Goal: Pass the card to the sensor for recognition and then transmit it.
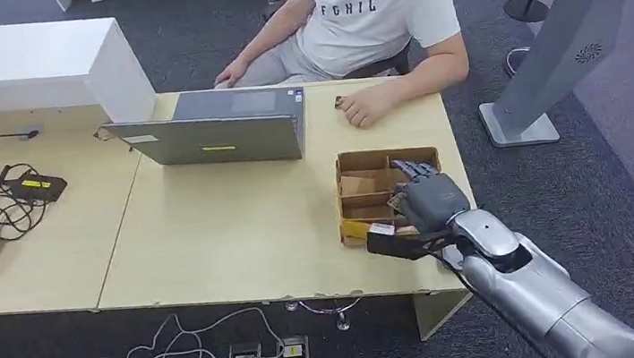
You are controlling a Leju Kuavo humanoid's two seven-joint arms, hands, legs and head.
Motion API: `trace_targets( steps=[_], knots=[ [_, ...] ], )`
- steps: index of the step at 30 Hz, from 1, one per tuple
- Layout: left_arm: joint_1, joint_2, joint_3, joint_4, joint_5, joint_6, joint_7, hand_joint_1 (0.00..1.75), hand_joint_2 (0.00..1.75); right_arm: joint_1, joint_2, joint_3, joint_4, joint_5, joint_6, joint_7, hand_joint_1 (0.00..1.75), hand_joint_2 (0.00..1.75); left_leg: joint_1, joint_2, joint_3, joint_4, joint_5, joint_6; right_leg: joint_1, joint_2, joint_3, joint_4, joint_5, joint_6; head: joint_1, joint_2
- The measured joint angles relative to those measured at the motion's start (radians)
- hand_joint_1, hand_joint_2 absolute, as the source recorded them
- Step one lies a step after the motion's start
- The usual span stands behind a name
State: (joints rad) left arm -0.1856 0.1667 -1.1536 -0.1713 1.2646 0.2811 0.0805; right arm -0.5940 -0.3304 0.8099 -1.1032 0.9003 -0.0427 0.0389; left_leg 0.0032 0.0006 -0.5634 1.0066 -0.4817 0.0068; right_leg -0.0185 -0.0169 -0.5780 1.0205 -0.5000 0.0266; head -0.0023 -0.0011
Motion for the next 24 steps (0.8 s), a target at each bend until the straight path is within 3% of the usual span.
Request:
trace_targets(
  steps=[6, 16, 24],
  knots=[
    [0.000, 0.000, 0.000, 0.000, 0.000, -0.001, 0.001, 0.00, 0.00, 0.000, 0.002, 0.000, 0.003, -0.011, -0.021, -0.021, 1.75, 1.75, 0.000, 0.000, 0.000, 0.000, 0.000, 0.000, 0.000, 0.000, 0.000, 0.000, 0.000, 0.000, 0.000, 0.000],
    [0.000, 0.000, 0.000, 0.000, 0.000, 0.007, 0.003, 0.00, 0.00, -0.005, 0.004, -0.007, 0.009, -0.010, -0.144, -0.033, 1.75, 1.75, 0.000, 0.000, 0.000, 0.000, 0.000, 0.000, 0.000, 0.000, 0.000, 0.000, 0.000, 0.000, 0.000, 0.000],
    [0.004, 0.000, 0.000, 0.000, 0.000, 0.010, 0.003, 0.00, 0.00, -0.006, 0.004, -0.030, -0.009, -0.009, -0.148, -0.030, 1.75, 1.75, 0.000, 0.000, 0.000, 0.000, 0.000, 0.000, 0.000, 0.000, 0.000, 0.000, 0.000, 0.000, 0.000, 0.000]
  ],
)
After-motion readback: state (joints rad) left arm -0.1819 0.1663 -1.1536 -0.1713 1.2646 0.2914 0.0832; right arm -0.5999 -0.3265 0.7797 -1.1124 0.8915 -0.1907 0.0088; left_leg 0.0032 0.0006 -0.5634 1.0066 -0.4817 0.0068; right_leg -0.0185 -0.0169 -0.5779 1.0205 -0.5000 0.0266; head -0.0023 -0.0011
